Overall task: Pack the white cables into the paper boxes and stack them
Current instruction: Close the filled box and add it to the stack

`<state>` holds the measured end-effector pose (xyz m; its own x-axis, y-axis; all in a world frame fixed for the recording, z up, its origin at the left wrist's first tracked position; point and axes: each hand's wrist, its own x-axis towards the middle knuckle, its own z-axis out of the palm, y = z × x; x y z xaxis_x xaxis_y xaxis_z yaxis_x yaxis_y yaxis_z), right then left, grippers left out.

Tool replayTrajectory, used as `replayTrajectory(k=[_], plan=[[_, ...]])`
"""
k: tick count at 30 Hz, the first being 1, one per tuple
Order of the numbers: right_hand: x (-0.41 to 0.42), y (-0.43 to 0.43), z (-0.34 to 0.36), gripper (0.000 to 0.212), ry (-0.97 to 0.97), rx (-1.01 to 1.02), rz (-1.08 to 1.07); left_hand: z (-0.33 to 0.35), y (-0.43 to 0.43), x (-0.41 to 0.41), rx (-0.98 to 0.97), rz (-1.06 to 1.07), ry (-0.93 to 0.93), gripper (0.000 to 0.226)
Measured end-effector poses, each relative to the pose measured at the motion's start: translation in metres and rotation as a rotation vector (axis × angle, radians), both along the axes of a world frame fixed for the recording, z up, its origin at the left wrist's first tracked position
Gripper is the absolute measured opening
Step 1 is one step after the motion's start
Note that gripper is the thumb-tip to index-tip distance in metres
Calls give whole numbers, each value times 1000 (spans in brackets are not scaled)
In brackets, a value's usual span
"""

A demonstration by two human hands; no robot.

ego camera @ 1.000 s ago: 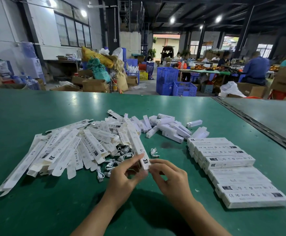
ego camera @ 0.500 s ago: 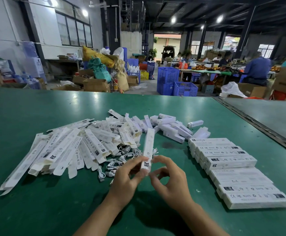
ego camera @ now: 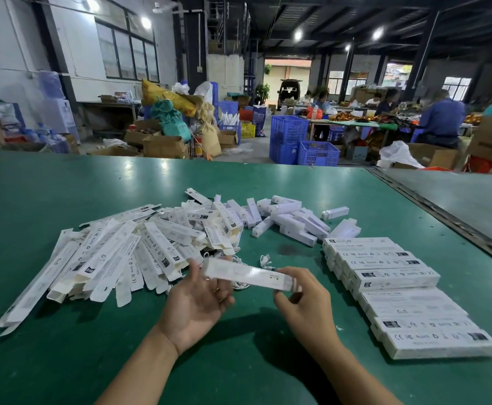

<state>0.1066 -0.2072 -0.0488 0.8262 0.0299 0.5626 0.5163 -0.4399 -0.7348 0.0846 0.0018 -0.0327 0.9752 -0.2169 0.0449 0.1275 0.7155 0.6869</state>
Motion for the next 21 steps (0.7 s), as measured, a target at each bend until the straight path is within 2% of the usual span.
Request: replayTrajectory(k=[1,3,5,7,9,10,12,14,17,21], plan=[[-1,1,0,41,11,4,35,-1,1,0,29,1,-49,71],[-4,5,1,28,44,-35,90,-4,-2,-1,177,40,-134,79],[-7,8,2,23,86,-72,175,-6,-12,-3,342,98,-134,69],[-9,9,3,23,125,-94,273,-7,-24,-4,418,209,-69,51],[-7,9,3,33,159,-66,261,-7,-31,-3,390,325,5,39],[-3,9,1,34,164,-30,189,-6,-32,-2,355,376,26,35],[11,8,-4,19,141,-14,-38,-5,-29,1,319,488,55,28],[27,6,-10,13,181,-104,-193,-4,-24,3,302,602,77,20],[55,2,-19,26,294,-312,-210,-4,-21,6,262,708,99,13],[87,1,-21,45,287,-478,-182,-4,-22,8,207,721,114,22]])
